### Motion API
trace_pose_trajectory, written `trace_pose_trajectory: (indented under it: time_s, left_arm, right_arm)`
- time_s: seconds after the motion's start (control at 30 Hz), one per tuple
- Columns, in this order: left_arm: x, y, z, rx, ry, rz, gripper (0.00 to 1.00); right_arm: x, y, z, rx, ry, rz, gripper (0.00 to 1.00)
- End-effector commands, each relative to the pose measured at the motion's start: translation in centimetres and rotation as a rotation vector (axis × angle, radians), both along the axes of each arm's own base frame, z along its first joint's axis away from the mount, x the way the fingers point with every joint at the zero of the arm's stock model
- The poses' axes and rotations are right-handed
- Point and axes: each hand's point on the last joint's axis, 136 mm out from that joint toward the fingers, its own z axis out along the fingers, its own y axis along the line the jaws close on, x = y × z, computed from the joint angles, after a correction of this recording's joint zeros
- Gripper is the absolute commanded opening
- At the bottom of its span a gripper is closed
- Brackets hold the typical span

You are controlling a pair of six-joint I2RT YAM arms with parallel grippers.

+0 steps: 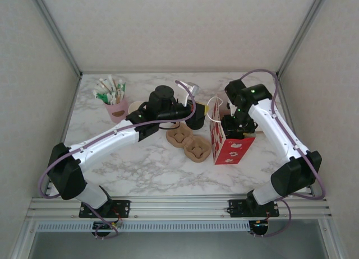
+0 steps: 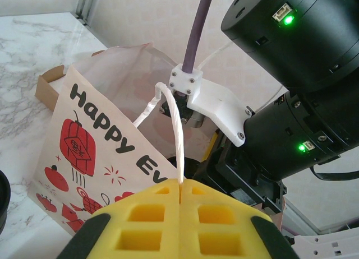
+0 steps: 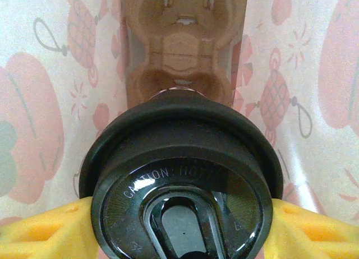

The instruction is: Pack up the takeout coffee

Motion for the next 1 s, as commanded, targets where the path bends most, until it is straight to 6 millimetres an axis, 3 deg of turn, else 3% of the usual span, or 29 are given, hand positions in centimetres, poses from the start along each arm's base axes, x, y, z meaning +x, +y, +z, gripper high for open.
trace_pose_trajectory:
  time_s: [0.0, 0.97]
  left_arm:
    - [0.0, -0.4, 0.0, 0.01, -0.012, -0.004, 0.0]
    - [0.0, -0.4, 0.1, 0.01, -0.014, 0.0, 0.0]
  right_arm:
    - [-0.2, -0.4, 0.2, -0.004, -0.024, 0.001, 0.67]
    - [-0.6, -0.4, -1.5, -0.018, 0.037, -0.007, 0.68]
